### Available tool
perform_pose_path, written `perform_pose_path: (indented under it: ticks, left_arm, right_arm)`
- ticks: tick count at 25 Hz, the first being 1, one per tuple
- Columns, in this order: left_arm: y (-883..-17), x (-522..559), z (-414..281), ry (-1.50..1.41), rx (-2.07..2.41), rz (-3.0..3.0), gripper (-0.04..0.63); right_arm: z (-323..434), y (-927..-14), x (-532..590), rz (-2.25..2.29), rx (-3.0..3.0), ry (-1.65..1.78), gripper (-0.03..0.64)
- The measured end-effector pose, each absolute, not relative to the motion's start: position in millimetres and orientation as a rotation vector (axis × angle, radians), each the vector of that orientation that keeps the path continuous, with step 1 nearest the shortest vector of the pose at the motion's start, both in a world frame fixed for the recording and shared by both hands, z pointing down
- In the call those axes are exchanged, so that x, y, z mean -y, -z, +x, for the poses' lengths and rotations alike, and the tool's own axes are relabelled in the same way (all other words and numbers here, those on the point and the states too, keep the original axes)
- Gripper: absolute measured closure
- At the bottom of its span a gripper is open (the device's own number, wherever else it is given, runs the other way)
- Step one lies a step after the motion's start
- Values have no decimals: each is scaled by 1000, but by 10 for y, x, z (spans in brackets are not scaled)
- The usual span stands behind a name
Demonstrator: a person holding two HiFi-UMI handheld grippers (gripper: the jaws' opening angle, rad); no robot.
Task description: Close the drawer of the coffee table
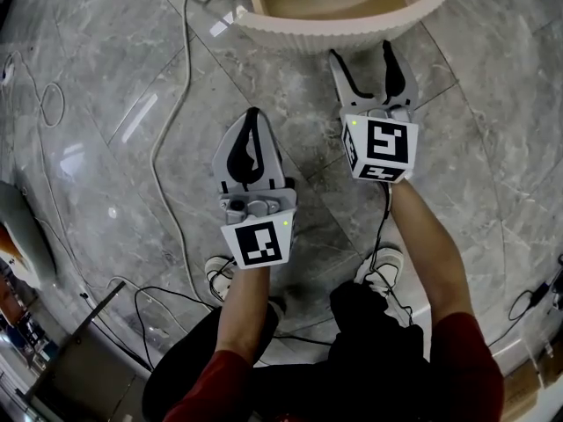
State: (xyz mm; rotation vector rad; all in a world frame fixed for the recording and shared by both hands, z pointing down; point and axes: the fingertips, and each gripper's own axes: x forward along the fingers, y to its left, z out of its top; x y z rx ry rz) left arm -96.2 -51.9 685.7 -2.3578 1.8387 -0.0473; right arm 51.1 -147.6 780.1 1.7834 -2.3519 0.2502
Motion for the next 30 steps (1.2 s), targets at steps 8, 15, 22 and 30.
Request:
perform_pose_path:
  ticks: [8,15,22,30]
  left_arm:
    - [-6916,553,-1035,61,-1883,-2353,583]
    - [-6979,575,-1096,57,-1931,-2358,583]
    - [-6995,623,-1099,79,-1922,-2354,583]
    - [-7071,638,-1124,82,-1952,-2361,583]
  right_arm:
    - [418,-7800,1948,1791,2353,-229,287]
    - [354,-7795,2318,1794,2347,-192,287]
    - [291,-7796,2604,1793,2356,-163,287]
    - [251,-7801,2838,1798,2360,-162,287]
